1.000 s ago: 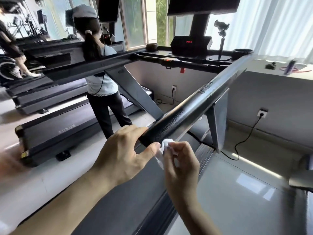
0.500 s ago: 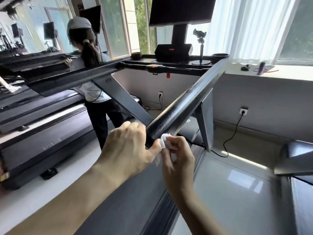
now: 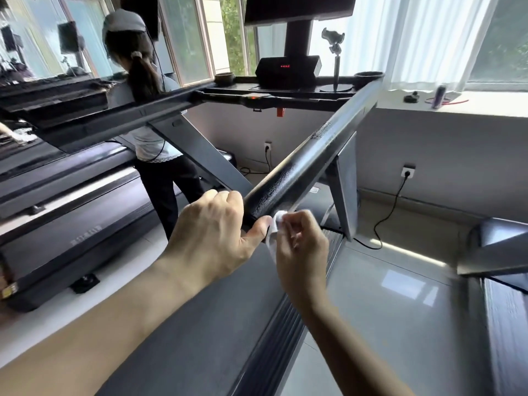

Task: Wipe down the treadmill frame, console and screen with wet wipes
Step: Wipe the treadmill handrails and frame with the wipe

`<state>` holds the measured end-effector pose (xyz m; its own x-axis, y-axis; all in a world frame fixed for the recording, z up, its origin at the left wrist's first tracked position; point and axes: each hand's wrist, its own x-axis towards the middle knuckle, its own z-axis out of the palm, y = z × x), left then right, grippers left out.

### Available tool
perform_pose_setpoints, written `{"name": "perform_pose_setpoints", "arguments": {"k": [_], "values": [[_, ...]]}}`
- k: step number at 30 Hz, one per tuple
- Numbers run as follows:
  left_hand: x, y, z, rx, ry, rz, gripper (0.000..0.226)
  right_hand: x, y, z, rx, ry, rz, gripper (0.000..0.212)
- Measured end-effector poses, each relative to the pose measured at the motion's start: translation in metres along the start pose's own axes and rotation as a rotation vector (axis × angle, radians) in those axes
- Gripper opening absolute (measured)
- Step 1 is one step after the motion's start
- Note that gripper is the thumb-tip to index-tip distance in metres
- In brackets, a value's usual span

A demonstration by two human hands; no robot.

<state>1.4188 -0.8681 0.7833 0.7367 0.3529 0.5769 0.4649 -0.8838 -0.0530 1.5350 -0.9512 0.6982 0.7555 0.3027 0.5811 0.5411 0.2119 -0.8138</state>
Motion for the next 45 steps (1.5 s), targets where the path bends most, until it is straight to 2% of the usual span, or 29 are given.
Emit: {"name": "perform_pose_setpoints", "arguments": {"k": [3, 5, 9, 12, 19, 26, 29, 31, 33, 36, 39, 41, 43, 45], "values": [[0.000, -0.001, 0.004, -0.144, -0.053, -0.172, 0.058, -0.005, 0.001, 0.000, 0.004, -0.023, -0.023, 0.011], [0.001, 0.001, 0.005, -0.145, -0.056, -0.210, 0.063, 0.013, 0.008, 0.001, 0.008, 0.013, 0.020, 0.011], [0.003, 0.000, 0.003, -0.125, -0.053, -0.200, 0.066, 0.060, 0.027, 0.002, -0.049, 0.130, 0.109, 0.012], [0.005, 0.000, 0.004, -0.125, -0.068, -0.212, 0.066, 0.062, 0.029, 0.003, -0.052, 0.165, 0.118, 0.014], [0.001, -0.001, 0.010, -0.246, -0.015, -0.230, 0.060, 0.001, 0.009, 0.001, 0.026, 0.012, 0.036, 0.014], [-0.001, -0.002, 0.010, -0.291, 0.007, -0.200, 0.055, 0.062, 0.039, 0.014, -0.122, 0.170, 0.209, 0.008], [-0.002, -0.001, 0.011, -0.292, 0.019, -0.189, 0.054, 0.051, 0.041, 0.016, -0.122, 0.150, 0.329, 0.012], [-0.003, -0.001, 0.013, -0.295, 0.023, -0.199, 0.054, 0.026, 0.035, 0.022, -0.033, -0.037, 0.441, 0.018], [-0.005, -0.001, 0.015, -0.296, 0.028, -0.209, 0.056, 0.007, 0.022, 0.026, 0.202, -0.179, 0.611, 0.022], [-0.006, -0.001, 0.015, -0.292, 0.022, -0.223, 0.056, 0.020, 0.018, 0.021, 0.532, -0.116, 0.871, 0.030], [-0.006, -0.001, 0.014, -0.281, 0.015, -0.215, 0.054, 0.059, 0.032, 0.013, 0.664, 0.118, 1.090, 0.041], [-0.005, -0.002, 0.014, -0.292, 0.013, -0.219, 0.054, 0.072, 0.033, 0.011, 0.706, 0.200, 1.158, 0.041], [-0.005, -0.001, 0.015, -0.308, 0.019, -0.220, 0.054, 0.063, 0.025, 0.009, 0.748, 0.144, 1.165, 0.037], [-0.004, -0.001, 0.016, -0.317, 0.025, -0.215, 0.054, 0.038, 0.015, 0.006, 0.768, -0.010, 1.139, 0.025]]}}
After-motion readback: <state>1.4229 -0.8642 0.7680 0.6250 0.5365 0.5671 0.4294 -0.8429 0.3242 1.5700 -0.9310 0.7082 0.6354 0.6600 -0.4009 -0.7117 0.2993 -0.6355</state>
